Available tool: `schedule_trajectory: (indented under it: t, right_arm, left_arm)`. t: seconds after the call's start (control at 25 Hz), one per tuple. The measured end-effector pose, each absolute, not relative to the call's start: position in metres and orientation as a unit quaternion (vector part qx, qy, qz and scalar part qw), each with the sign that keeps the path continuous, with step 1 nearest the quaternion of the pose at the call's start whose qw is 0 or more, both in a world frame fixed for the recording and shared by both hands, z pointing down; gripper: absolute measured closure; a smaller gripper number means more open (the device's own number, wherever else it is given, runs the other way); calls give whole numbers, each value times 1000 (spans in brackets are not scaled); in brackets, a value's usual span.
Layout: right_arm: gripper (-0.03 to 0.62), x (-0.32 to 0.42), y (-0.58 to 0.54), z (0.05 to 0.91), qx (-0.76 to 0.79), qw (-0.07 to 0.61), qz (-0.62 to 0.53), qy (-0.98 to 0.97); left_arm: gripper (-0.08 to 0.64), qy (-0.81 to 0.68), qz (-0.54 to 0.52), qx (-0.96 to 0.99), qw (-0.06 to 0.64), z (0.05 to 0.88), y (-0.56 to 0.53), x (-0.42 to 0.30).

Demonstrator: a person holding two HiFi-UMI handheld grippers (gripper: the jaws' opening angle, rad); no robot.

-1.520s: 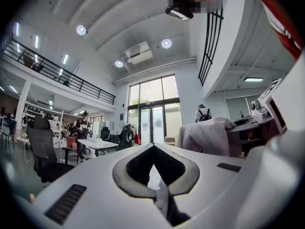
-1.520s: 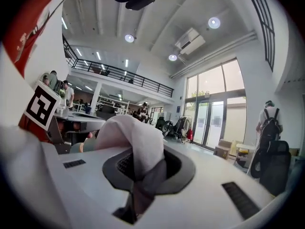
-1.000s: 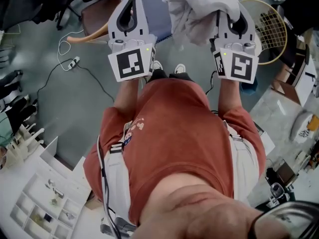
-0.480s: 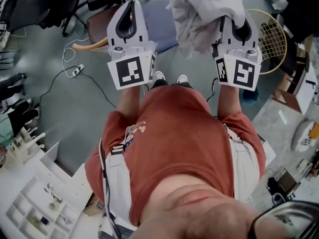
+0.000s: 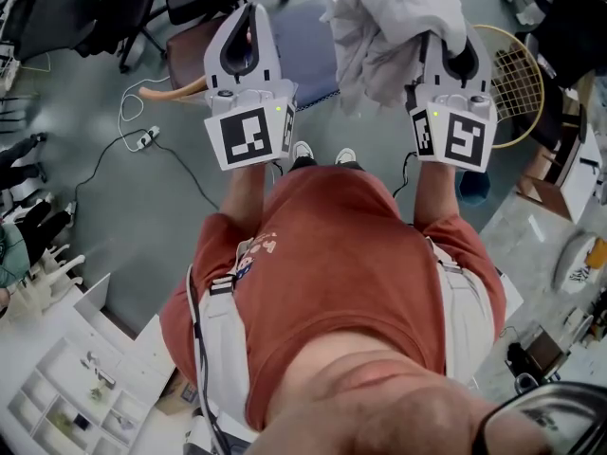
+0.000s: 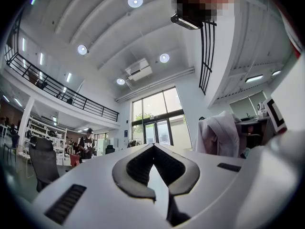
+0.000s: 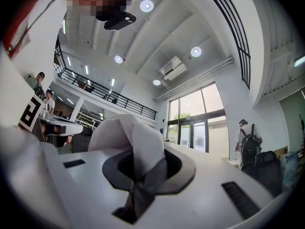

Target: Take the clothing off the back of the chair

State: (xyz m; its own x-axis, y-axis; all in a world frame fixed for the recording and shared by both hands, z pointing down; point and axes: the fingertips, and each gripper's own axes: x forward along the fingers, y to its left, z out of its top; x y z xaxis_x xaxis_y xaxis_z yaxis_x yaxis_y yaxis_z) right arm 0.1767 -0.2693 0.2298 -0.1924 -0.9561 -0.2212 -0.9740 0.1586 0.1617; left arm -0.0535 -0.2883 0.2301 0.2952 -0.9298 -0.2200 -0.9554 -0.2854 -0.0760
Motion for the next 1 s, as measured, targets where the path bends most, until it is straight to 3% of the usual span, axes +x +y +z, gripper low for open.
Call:
schedule_trajectory:
  t: [1.0]
  right_arm:
    - [537,178,-274,232,-635,23,137,760]
  left_arm:
    - [546,590,70,-799,91,232,-292,-53]
